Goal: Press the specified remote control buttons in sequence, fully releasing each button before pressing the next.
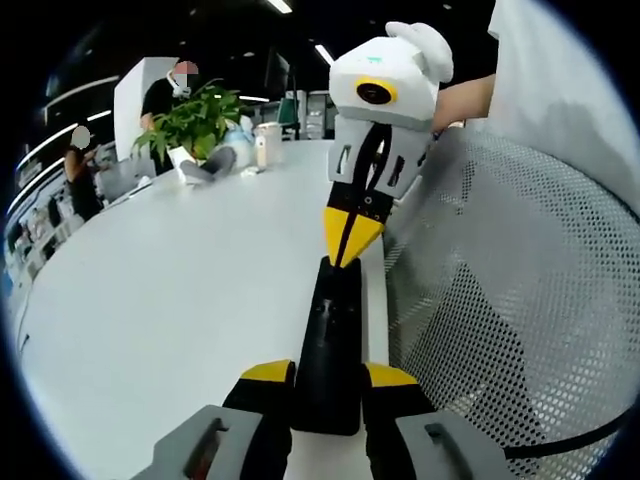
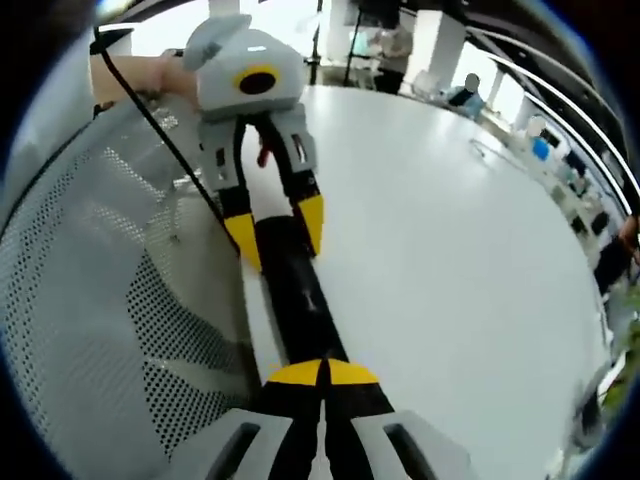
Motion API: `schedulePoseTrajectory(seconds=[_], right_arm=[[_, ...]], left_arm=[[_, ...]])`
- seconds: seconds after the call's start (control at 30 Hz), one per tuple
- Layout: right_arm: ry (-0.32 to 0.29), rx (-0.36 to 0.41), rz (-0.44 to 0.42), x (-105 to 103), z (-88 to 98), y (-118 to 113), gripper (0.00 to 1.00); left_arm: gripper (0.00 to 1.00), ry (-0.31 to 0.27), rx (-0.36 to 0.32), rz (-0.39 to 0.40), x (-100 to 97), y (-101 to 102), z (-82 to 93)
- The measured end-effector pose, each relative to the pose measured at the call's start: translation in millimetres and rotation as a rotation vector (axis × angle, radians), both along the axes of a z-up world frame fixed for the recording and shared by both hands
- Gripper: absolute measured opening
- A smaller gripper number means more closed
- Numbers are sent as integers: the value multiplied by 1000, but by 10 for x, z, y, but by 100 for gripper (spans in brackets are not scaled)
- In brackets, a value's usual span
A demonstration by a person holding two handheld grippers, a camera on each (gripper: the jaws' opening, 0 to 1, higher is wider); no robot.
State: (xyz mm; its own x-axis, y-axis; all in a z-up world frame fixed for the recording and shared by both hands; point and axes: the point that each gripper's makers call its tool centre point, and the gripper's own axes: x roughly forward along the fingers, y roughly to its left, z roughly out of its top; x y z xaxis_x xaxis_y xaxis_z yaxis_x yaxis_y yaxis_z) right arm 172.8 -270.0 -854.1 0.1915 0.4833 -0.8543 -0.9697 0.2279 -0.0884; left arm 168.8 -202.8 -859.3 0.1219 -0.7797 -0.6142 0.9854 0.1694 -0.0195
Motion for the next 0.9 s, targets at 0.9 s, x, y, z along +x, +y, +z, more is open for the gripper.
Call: schedulePoseTrajectory(seconds=[0.9], right_arm=[[75, 29, 62, -11, 31, 101, 0]], left_arm=[[25, 0, -7, -30, -7, -2, -2]])
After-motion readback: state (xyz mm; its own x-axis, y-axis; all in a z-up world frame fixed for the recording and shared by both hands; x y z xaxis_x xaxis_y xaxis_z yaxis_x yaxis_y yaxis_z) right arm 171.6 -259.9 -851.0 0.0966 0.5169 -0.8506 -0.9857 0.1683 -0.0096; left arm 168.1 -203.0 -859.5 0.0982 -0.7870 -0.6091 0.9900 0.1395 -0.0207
